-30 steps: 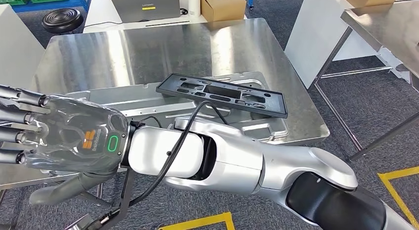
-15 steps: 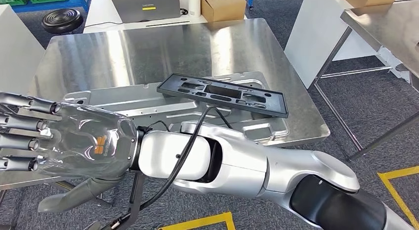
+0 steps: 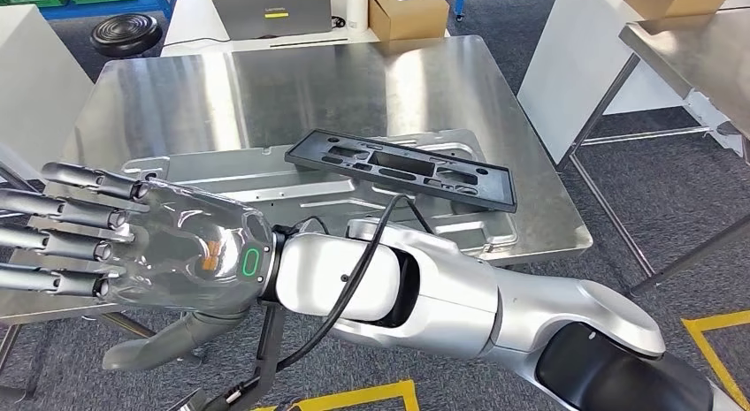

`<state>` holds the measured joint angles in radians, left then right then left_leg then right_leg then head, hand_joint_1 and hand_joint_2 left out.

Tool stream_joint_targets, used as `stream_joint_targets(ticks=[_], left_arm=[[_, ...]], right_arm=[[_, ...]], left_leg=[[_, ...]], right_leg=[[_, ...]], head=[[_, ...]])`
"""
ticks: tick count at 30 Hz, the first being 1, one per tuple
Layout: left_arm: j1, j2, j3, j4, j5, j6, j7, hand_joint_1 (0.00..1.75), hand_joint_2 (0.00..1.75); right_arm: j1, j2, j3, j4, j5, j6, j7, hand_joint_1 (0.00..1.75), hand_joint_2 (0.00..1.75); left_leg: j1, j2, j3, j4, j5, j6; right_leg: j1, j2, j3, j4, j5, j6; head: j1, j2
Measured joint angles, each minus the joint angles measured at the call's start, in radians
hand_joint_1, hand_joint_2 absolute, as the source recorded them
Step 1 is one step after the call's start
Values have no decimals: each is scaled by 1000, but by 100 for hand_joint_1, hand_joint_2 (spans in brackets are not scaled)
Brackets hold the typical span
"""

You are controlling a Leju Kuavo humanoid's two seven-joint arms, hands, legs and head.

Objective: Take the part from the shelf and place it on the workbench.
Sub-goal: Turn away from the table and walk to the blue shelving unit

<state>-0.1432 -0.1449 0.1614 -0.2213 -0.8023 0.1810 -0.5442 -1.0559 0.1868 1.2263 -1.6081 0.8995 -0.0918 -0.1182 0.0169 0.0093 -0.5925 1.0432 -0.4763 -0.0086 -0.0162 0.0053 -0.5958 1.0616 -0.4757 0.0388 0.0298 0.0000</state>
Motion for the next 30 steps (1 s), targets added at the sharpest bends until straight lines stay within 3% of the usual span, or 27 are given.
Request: stream_joint_targets(ticks=[2,4,6,8,10,11,13,15,17,19,20,22,24,25,26,27,28,30], left_arm=[[-1,0,0,0,2,0,0,0,0],[-1,0,0,0,4,0,1,0,0],[-2,0,0,0,4,-1,1,0,0],[-2,0,0,0,5,-2,3,0,0],[-2,0,0,0,5,-2,5,0,0],[-2,0,0,0,5,-2,5,0,0],[-5,0,0,0,5,-2,5,0,0],[-9,-1,0,0,5,-2,5,0,0],[-11,-1,0,0,5,-2,7,0,0],[-11,-2,0,0,5,-2,10,0,0],[-12,-2,1,0,5,-3,11,0,0],[-14,-3,1,0,6,-3,13,0,0],[-14,-3,1,0,8,-3,14,0,0],[-14,-3,1,0,9,-4,14,0,0],[-14,-3,1,0,9,-5,15,0,0],[-14,-3,1,0,10,-6,15,0,0],[-14,-4,1,0,10,-7,15,0,0],[-14,-4,1,0,10,-9,15,0,0]], right_arm=[[0,-3,0,-3,-6,0,-2,0,0],[0,-5,0,-4,-12,0,-4,0,0],[-2,-5,0,-4,-16,0,-6,0,0],[-1,-6,2,-4,-19,0,-8,0,0],[1,-7,6,-4,-21,0,-9,0,0],[2,-8,8,-4,-21,0,-9,0,0],[3,-8,9,-4,-21,0,-9,0,0],[2,-8,9,-4,-21,0,-9,0,0],[2,-8,9,-4,-22,0,-9,0,0],[2,-9,10,-4,-24,0,-9,0,0],[2,-9,10,-4,-25,0,-9,0,0],[3,-9,10,-4,-26,-1,-9,0,0],[7,-10,11,-4,-27,-1,-9,0,0],[10,-10,12,-4,-27,-1,-9,0,0],[12,-10,13,-4,-27,-1,-8,0,0],[14,-9,14,-4,-28,-1,-8,0,0],[14,-9,14,-4,-28,-1,-8,0,0],[15,-6,14,-4,-30,-1,-7,0,0]], left_leg=[[-1,-1,-3,-1,6,-14],[1,-1,-6,3,0,-24],[3,-2,-28,62,-50,-30],[2,-3,-74,191,-125,-31],[2,-4,-95,274,-154,-32],[2,-4,-80,261,-141,-31],[4,-4,-1,130,-87,-31],[1,-8,63,15,-55,-30],[-5,-13,69,-7,-50,-25],[-4,-12,58,-8,-41,-11],[-3,-10,51,-9,-33,-2],[-1,-5,33,-10,-17,11],[-3,-2,11,-9,-3,16],[-4,-1,2,-8,4,16],[-5,0,-6,-7,9,15],[-6,0,-12,-7,14,15],[-7,-1,-16,-6,18,13],[-10,-1,-21,-6,26,6]], right_leg=[[5,2,6,-20,-2,-5],[2,2,1,-25,4,-19],[-2,0,-4,-29,13,-37],[1,0,-14,-29,20,-49],[4,0,-25,-28,29,-54],[4,1,-30,-28,33,-53],[4,2,-37,-25,39,-48],[5,2,-42,-23,46,-37],[6,1,-45,-24,57,-25],[5,1,-51,-22,59,-14],[4,1,-59,-7,41,-10],[3,1,-94,82,-36,-5],[4,1,-132,210,-108,-4],[4,1,-135,246,-120,-4],[4,1,-121,246,-113,-4],[5,1,-91,211,-93,-6],[7,1,-42,140,-66,-10],[13,1,43,7,-38,-19]], head=[[-5,0],[-13,0],[-26,0],[-42,0],[-52,0],[-55,0],[-61,0],[-65,0],[-65,0],[-64,0],[-62,0],[-51,0],[-36,0],[-30,0],[-25,0],[-20,0],[-15,0],[-10,0]])
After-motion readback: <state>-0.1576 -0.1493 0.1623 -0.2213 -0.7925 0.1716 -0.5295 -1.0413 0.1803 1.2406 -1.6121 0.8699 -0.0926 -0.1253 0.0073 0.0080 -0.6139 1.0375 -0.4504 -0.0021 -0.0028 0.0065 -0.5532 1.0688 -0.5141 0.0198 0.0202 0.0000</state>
